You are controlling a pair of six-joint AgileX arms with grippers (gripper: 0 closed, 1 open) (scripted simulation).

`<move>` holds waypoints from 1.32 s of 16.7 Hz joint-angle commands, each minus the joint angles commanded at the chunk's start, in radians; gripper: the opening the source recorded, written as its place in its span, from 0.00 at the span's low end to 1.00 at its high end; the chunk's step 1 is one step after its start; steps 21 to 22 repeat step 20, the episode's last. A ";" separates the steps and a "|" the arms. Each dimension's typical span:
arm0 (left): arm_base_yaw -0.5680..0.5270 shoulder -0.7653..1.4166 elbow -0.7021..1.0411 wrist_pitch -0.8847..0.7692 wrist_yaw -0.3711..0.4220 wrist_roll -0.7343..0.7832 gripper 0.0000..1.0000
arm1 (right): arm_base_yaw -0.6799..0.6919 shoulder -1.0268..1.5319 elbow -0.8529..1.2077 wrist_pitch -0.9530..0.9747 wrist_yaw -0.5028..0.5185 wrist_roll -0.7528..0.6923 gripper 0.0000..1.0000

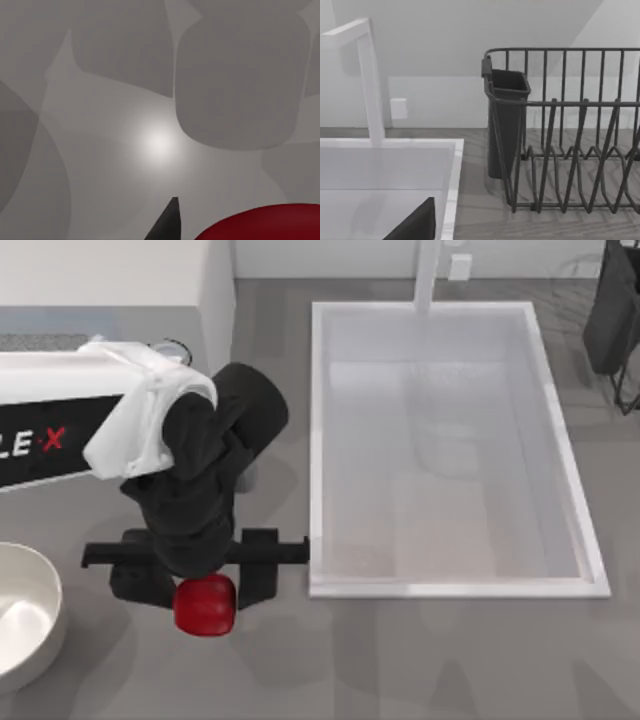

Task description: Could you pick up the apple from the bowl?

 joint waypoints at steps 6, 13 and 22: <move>0.000 0.000 0.000 0.000 0.000 0.000 0.38 | 0.000 0.000 0.000 0.000 0.000 0.000 1.00; 0.000 0.000 0.000 0.000 0.000 0.000 0.90 | 0.000 0.000 0.000 0.000 0.000 0.000 1.00; 0.000 0.000 0.000 0.000 0.000 0.000 1.00 | 0.000 0.000 0.000 0.000 0.000 0.000 1.00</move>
